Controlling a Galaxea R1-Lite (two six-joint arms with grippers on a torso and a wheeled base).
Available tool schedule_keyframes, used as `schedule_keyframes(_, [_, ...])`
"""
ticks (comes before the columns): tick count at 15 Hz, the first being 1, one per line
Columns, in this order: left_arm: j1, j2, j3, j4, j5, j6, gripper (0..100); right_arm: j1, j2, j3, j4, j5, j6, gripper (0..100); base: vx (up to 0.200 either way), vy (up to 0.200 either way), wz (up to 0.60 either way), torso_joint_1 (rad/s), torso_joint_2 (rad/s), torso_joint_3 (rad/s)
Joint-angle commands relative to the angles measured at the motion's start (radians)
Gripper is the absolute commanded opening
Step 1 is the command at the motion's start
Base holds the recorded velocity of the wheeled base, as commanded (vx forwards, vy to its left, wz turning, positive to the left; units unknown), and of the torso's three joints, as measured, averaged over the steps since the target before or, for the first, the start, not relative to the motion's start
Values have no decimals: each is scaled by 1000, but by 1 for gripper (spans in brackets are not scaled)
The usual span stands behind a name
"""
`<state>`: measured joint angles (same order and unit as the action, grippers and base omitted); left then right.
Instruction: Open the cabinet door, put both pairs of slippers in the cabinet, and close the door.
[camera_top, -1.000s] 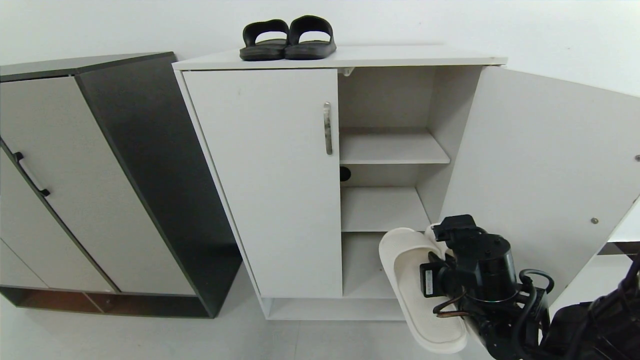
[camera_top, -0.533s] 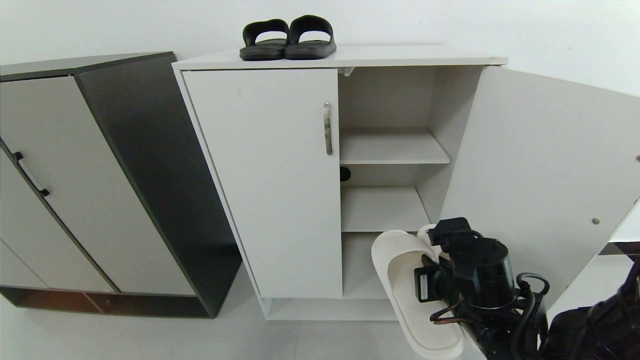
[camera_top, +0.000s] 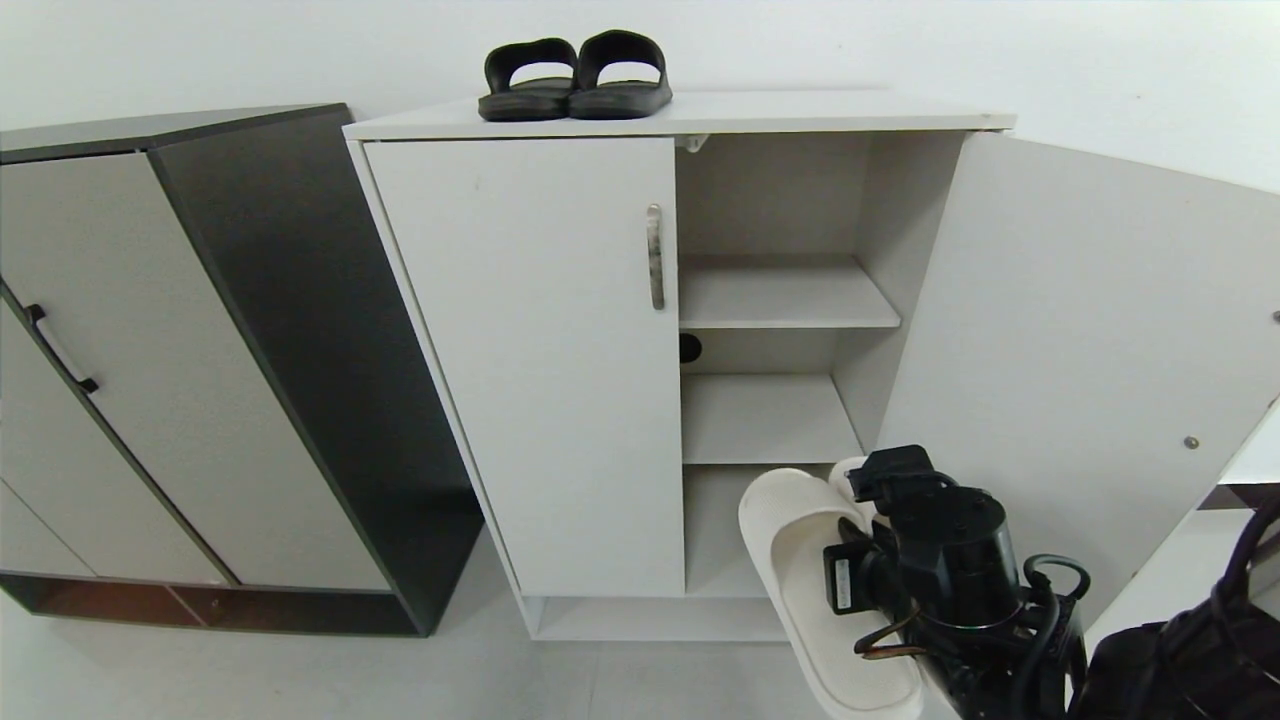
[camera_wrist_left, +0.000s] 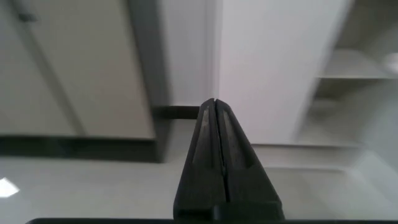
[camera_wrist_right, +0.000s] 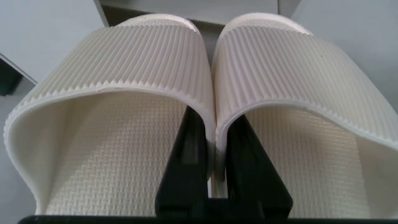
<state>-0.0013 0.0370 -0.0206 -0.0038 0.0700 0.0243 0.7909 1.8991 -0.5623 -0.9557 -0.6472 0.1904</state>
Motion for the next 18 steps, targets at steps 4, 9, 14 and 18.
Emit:
schedule_keyframes(4, [1, -35, 21, 7, -142, 25, 0, 5, 18, -24, -29, 6, -6, 0, 0, 0, 0, 0, 0, 0])
schedule_keyframes(9, [1, -35, 21, 4, -162, 80, 0, 13, 18, -33, -51, 35, -9, 0, 0, 0, 0, 0, 0, 0])
schedule_keyframes(14, [1, -35, 21, 5, -159, 68, 0, 48, 41, -90, -47, 21, -11, 0, 0, -40, 0, 0, 1, 0])
schedule_keyframes(18, [1, -35, 21, 5, -157, 60, 0, 57, 58, -96, -47, -5, -12, 0, 0, -150, 0, 2, 2, 4])
